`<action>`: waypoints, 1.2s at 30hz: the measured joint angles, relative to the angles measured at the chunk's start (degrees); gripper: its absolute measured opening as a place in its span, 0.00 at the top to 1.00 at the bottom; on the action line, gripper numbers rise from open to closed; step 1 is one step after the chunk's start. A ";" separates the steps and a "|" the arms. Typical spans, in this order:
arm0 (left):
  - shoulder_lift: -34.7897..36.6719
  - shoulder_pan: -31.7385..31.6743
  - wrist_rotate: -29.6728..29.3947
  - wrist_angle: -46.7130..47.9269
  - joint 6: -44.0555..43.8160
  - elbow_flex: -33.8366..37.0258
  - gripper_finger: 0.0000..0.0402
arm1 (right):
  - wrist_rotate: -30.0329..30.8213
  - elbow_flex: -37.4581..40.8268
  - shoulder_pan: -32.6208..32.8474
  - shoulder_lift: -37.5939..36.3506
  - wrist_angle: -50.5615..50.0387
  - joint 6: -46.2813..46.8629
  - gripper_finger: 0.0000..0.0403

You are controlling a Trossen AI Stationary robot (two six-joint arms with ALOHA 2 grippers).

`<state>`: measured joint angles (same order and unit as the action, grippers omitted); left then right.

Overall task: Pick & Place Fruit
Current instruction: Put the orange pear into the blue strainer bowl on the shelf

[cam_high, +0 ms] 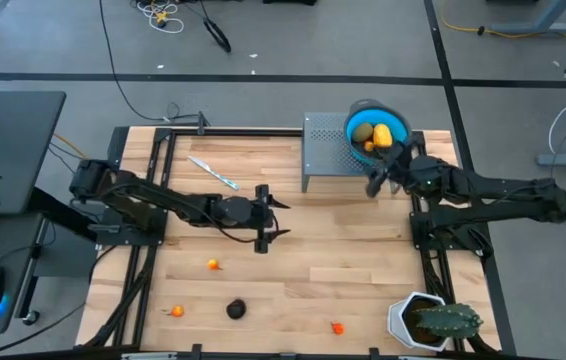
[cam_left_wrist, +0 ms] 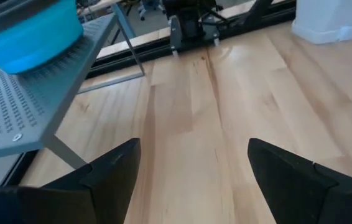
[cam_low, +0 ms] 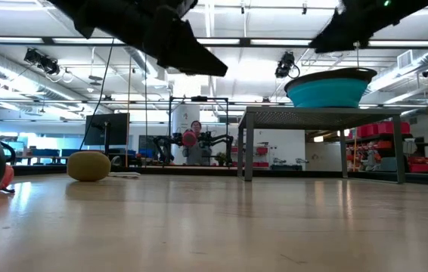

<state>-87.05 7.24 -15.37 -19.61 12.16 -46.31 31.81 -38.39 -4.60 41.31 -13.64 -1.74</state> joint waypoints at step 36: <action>3.05 11.69 -13.82 -8.14 -15.23 9.88 0.24 | -34.95 0.02 40.40 45.24 32.75 13.29 0.36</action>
<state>-84.01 18.94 -29.19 -27.75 -3.07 -36.42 -3.14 -38.37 35.80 86.55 19.11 11.55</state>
